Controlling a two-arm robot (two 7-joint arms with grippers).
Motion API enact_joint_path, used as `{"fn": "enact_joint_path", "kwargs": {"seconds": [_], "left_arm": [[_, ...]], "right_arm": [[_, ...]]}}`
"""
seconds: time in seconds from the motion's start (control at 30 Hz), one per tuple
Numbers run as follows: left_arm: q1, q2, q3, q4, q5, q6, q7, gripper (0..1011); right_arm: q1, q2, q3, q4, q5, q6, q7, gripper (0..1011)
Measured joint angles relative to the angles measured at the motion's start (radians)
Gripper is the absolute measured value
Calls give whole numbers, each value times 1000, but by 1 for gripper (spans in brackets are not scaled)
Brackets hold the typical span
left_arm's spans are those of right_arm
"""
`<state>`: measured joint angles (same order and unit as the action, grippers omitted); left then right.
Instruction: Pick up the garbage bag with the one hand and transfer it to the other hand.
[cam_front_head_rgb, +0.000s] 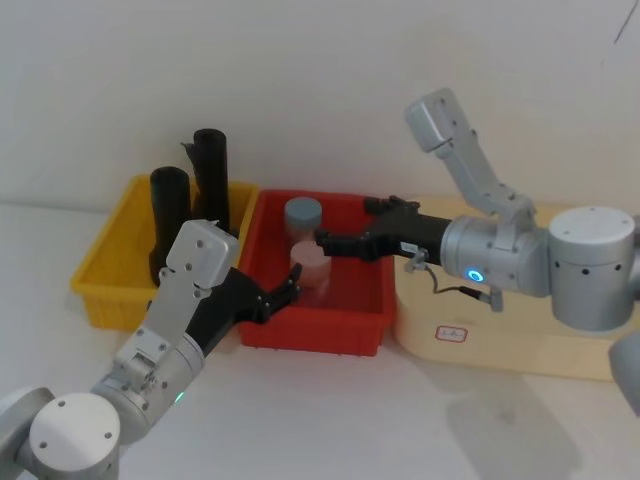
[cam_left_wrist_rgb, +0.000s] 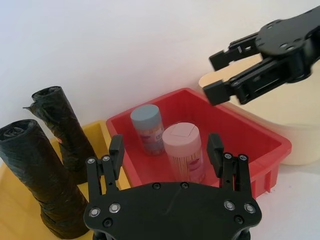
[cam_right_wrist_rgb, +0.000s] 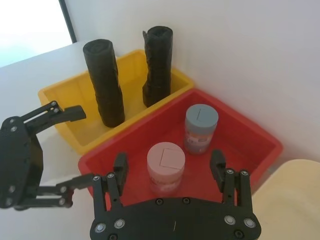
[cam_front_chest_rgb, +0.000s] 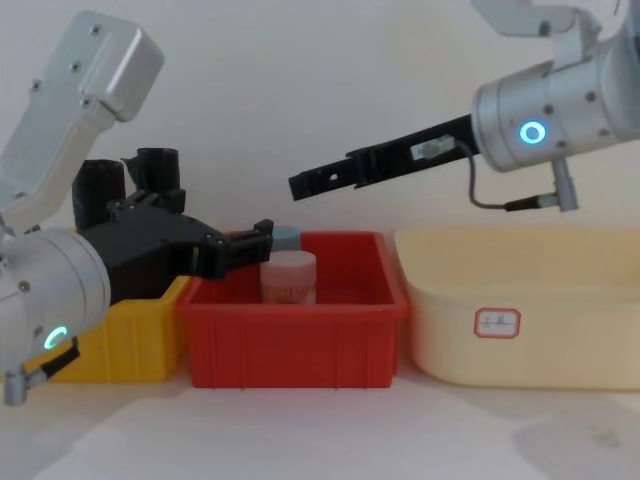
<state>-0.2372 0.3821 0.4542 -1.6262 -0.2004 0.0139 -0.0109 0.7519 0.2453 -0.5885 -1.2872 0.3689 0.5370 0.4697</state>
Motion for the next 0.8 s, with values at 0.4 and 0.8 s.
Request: {"fn": "enact_joint_path", "kwargs": {"seconds": [0.4,0.8], "left_arm": [[0,0,0,0,0,0,0,1001],[0,0,0,0,0,0,0,1001]], "right_arm": [[55,-62,-37,130,-2,-19,19,1000],[105,-116,-58,266,-10,-47,51,1000]]}}
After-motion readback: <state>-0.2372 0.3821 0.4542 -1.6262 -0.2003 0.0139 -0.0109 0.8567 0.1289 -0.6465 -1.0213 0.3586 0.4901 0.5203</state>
